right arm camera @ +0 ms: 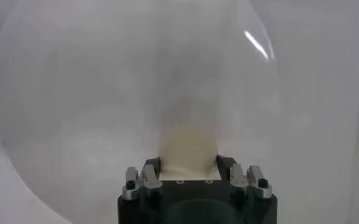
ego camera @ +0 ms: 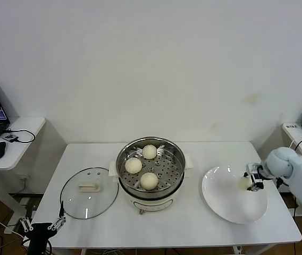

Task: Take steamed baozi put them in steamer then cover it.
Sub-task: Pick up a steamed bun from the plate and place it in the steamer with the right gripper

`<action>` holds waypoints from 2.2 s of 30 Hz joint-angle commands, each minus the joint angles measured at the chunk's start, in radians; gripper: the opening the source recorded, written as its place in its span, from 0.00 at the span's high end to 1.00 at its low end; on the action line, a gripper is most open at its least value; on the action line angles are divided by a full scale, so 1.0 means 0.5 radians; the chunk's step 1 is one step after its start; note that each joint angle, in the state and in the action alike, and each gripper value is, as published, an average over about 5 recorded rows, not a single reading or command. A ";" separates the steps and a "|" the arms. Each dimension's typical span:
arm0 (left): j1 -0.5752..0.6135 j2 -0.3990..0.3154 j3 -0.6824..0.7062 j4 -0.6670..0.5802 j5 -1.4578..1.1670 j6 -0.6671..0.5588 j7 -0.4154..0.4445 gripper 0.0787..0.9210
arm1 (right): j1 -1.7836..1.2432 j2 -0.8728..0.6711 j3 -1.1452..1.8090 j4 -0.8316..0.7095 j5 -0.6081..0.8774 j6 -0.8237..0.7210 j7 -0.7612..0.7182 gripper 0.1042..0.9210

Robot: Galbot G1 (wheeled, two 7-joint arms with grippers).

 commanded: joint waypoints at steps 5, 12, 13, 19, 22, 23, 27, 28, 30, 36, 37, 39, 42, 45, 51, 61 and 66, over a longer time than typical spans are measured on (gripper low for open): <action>-0.011 0.026 0.003 0.017 -0.001 -0.007 -0.003 0.12 | 1.088 -0.117 -0.680 0.461 0.601 -0.261 -0.031 0.40; -0.040 0.024 0.011 0.012 -0.004 -0.007 -0.004 0.12 | 1.731 0.195 -1.120 0.598 1.122 -0.567 0.156 0.39; -0.044 0.018 0.014 0.009 -0.003 -0.006 -0.004 0.12 | 1.762 0.252 -1.145 0.610 1.192 -0.610 0.189 0.39; -0.058 -0.010 0.029 0.003 0.002 -0.004 -0.004 0.12 | 1.750 0.515 -1.256 0.659 1.506 -0.806 0.388 0.38; -0.067 -0.020 0.025 0.001 0.002 -0.003 -0.003 0.12 | 1.676 0.593 -1.294 0.669 1.578 -0.868 0.467 0.38; -0.070 -0.025 0.023 -0.001 0.003 -0.002 -0.003 0.12 | 1.648 0.615 -1.312 0.670 1.588 -0.882 0.489 0.38; -0.077 -0.040 0.019 -0.003 0.007 -0.001 -0.003 0.12 | 1.534 0.689 -1.379 0.652 1.599 -0.934 0.569 0.38; -0.078 -0.043 0.018 -0.002 0.008 -0.002 -0.004 0.12 | 1.504 0.703 -1.385 0.642 1.599 -0.950 0.587 0.38; -0.080 -0.047 0.016 0.002 0.007 -0.003 -0.004 0.12 | 1.438 0.734 -1.387 0.613 1.596 -0.987 0.626 0.38; -0.085 -0.055 0.010 0.017 0.007 -0.008 -0.008 0.12 | 1.275 0.839 -1.348 0.456 1.539 -1.028 0.680 0.38; -0.085 -0.057 0.007 0.018 0.008 -0.009 -0.009 0.12 | 1.254 0.857 -1.339 0.429 1.526 -1.029 0.681 0.38; -0.084 -0.061 0.003 0.020 0.008 -0.012 -0.010 0.12 | 1.212 0.891 -1.320 0.372 1.491 -1.029 0.682 0.38; -0.081 -0.060 -0.004 0.024 0.008 -0.016 -0.012 0.12 | 1.167 0.927 -1.309 0.309 1.442 -1.028 0.677 0.38; -0.083 -0.059 -0.011 0.028 0.007 -0.019 -0.013 0.12 | 1.141 0.947 -1.299 0.273 1.424 -1.028 0.671 0.38; -0.089 -0.060 0.002 0.037 0.009 -0.021 -0.014 0.12 | 1.107 0.976 -1.278 0.220 1.377 -1.026 0.657 0.38; -0.086 -0.060 0.001 0.027 0.011 -0.020 -0.015 0.12 | 1.092 0.968 -1.233 0.225 1.367 -1.025 0.653 0.31; -0.086 -0.061 0.000 0.025 0.009 -0.021 -0.017 0.12 | 1.152 0.901 -1.176 0.282 1.357 -1.011 0.640 0.16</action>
